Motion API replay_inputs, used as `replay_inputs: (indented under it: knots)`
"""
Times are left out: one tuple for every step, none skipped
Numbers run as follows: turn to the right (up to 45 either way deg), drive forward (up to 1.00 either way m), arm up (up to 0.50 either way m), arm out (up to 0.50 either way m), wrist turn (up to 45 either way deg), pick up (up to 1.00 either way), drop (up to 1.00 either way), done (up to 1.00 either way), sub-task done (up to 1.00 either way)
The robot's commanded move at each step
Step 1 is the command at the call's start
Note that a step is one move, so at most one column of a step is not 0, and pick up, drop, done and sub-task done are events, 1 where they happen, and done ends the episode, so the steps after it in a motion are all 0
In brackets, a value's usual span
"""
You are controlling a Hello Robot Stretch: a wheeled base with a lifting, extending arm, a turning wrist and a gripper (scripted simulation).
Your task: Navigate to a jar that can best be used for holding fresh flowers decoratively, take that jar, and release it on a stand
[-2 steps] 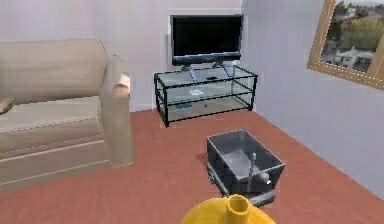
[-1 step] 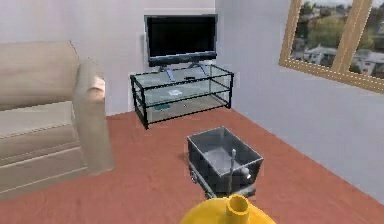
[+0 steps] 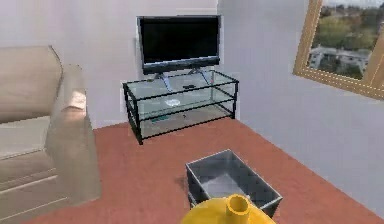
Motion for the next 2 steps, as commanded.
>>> replay_inputs:
  knots:
    - [45.0, 0.00, 0.00, 0.00, 0.0, 0.00, 0.00, 0.00, 0.00]
    - [15.0, 0.00, 0.00, 0.00, 0.0, 0.00, 0.00, 0.00, 0.00]
